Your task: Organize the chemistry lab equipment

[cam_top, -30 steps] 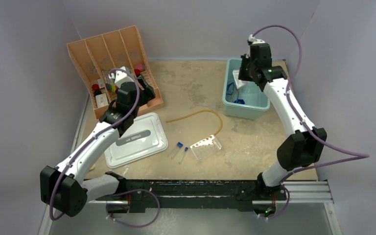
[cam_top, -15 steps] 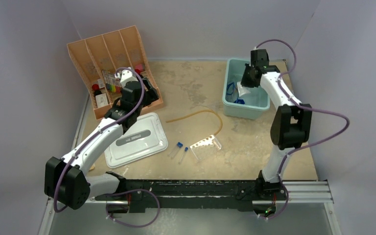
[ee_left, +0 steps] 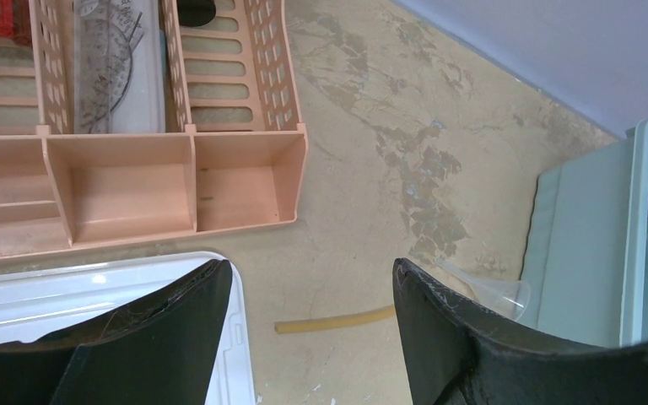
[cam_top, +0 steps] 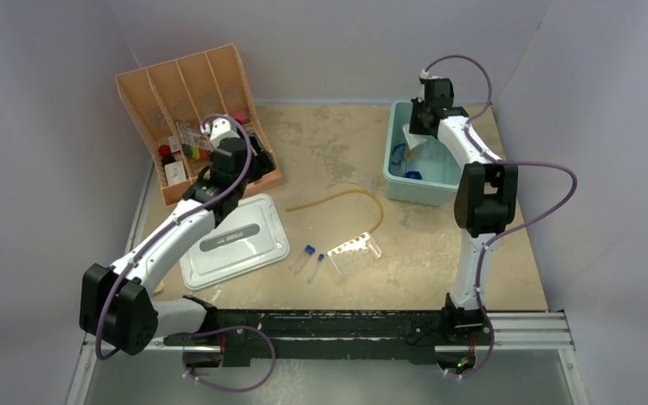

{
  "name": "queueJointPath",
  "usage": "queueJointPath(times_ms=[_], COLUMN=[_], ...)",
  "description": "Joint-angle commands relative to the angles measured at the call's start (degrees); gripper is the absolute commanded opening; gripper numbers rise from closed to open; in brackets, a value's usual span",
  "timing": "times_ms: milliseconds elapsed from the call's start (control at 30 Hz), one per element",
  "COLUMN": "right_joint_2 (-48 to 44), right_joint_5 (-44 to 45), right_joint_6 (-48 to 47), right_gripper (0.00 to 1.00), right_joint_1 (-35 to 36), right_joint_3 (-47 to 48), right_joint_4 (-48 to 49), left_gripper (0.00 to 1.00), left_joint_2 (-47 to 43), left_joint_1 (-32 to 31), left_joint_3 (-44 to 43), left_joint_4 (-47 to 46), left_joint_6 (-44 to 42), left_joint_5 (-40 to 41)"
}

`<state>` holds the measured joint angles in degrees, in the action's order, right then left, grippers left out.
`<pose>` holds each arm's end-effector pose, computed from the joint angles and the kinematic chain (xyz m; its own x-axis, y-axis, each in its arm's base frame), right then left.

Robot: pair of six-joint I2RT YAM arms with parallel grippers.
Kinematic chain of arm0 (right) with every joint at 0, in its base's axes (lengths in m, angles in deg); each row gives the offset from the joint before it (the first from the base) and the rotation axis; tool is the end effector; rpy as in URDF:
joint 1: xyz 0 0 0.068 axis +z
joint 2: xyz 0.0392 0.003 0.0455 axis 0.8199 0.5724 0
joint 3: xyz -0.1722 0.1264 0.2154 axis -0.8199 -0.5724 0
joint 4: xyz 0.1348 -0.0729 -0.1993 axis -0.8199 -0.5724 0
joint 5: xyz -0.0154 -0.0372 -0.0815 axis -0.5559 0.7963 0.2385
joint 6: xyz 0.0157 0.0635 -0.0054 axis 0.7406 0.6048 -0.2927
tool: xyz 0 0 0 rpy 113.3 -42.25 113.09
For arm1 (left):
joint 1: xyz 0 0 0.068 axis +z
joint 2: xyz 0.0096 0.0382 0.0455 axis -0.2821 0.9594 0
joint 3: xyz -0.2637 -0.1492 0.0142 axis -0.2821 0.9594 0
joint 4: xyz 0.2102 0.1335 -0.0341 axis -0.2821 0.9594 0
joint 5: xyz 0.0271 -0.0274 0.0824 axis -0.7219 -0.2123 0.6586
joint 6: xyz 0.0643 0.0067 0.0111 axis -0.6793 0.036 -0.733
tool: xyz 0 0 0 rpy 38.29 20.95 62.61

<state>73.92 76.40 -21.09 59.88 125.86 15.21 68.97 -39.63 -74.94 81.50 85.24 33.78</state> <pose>0.5114 0.0393 0.2775 -0.5918 0.1095 -0.7986 0.0665 0.9940 0.0870 0.2628 -0.0930 0.3300 -0.3621 -0.5182 -0.7749 -0.2143 0.8553 -0.4718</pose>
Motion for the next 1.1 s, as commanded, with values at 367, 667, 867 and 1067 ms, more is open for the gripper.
queueJointPath(times_ms=[367, 667, 867, 1067], right_joint_2=[-3.0, -12.1, -14.4, -7.8], right_joint_5=[-1.7, -2.4, -3.1, -3.9], right_joint_6=[-2.5, -3.2, -10.9, -18.1], right_gripper=[0.38, 0.46, 0.5, 0.6], right_joint_1=[-0.1, 4.4, 13.3, 19.7], right_joint_3=[6.3, 2.7, -1.1, 2.3], right_joint_4=[3.1, -1.2, -3.4, -12.0], left_gripper=[0.69, 0.7, 0.7, 0.7], left_joint_2=[1.6, 1.4, -0.8, -2.9], left_joint_1=[0.5, 0.5, 0.5, 0.5], left_joint_3=[-3.2, -2.6, -1.6, -0.1], left_joint_4=[-3.0, -3.2, -1.9, -0.8], left_joint_6=[0.6, 0.2, 0.9, 1.2], left_joint_5=[-0.6, -1.4, 1.5, 2.6])
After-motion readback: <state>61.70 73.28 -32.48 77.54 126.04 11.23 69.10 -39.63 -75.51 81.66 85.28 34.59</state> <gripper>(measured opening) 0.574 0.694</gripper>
